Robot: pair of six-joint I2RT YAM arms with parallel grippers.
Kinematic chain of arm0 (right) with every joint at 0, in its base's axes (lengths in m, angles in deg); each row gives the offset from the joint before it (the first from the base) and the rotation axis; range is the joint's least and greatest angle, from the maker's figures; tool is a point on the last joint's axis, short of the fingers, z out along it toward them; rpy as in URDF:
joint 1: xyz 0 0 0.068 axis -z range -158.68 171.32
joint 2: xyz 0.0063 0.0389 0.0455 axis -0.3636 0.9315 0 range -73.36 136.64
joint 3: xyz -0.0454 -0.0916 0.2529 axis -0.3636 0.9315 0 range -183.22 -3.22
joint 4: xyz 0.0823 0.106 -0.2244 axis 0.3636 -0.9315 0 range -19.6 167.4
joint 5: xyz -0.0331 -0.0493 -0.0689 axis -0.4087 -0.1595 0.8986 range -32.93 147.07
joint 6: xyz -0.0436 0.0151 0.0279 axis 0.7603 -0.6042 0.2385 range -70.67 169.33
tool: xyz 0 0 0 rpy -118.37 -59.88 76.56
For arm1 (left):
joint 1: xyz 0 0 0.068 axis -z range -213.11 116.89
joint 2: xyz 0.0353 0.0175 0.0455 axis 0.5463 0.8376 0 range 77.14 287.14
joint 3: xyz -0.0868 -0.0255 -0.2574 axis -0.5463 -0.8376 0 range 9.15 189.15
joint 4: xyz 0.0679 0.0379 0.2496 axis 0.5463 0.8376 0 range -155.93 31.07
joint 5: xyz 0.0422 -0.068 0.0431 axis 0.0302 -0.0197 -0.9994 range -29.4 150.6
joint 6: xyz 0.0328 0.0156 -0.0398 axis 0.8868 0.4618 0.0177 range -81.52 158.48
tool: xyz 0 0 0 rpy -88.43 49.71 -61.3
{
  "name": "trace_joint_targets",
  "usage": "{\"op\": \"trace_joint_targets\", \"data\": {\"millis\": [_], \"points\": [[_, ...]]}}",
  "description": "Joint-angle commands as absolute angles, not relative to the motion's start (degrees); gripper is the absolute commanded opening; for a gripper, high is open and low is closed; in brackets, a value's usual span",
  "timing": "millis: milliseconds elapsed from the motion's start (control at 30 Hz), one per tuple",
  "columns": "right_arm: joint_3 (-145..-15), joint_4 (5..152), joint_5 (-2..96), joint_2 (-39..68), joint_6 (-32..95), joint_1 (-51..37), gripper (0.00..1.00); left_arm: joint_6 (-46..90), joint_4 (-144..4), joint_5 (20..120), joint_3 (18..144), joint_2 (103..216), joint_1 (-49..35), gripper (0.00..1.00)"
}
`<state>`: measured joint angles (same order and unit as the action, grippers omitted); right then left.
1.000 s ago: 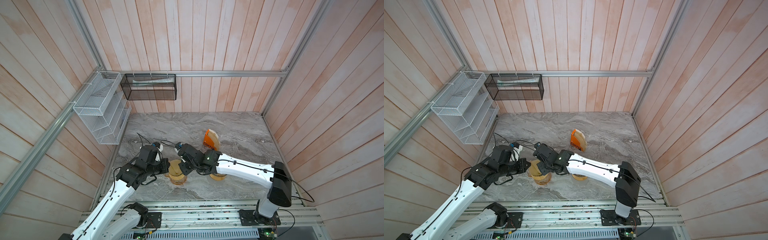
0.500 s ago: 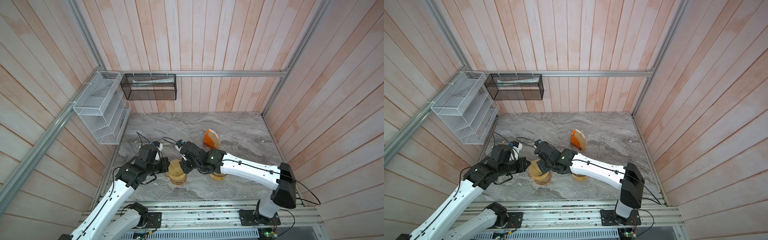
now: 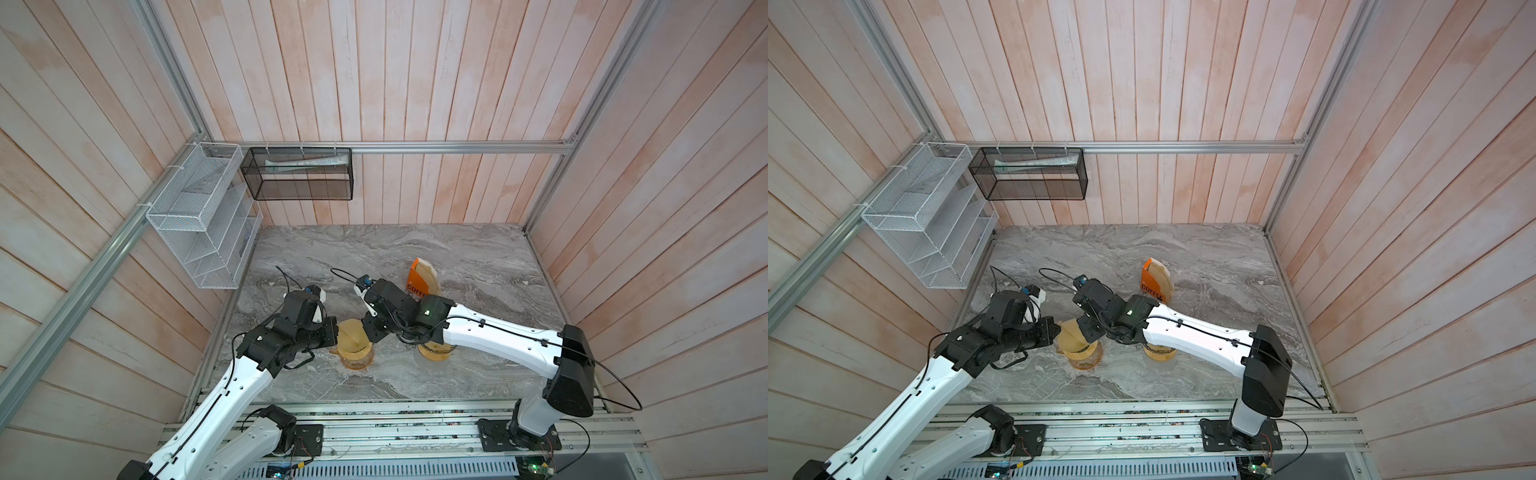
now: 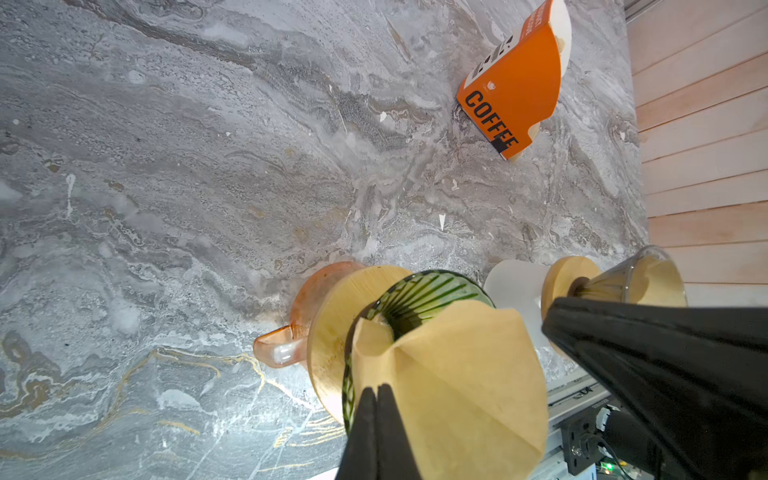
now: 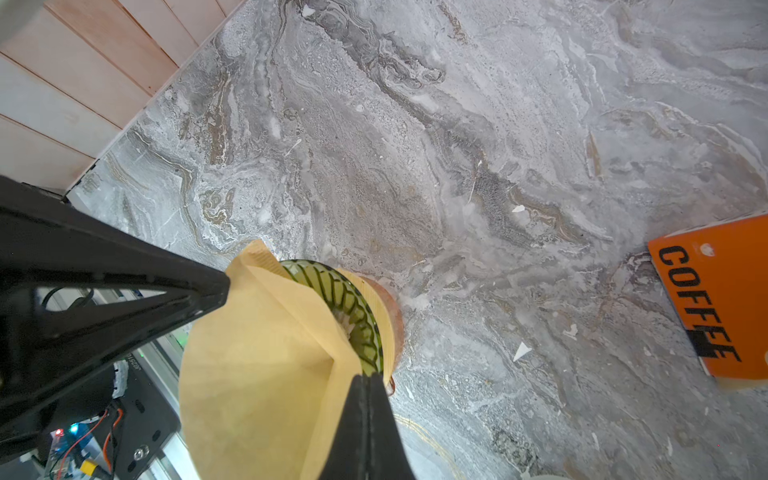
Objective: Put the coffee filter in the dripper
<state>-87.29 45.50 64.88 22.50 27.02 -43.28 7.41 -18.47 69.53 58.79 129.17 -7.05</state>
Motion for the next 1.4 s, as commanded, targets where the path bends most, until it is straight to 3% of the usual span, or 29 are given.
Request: {"op": "trace_joint_targets", "data": {"millis": [0,1367], "points": [[-87.00,46.27,63.97,23.67,27.08,-42.75,0.00,8.33,-19.95,69.04,57.76,129.09,-6.74,0.05],[-86.30,46.08,62.25,26.58,27.13,-42.31,0.00,7.89,-21.02,69.66,54.98,127.83,-6.74,0.05]]}}
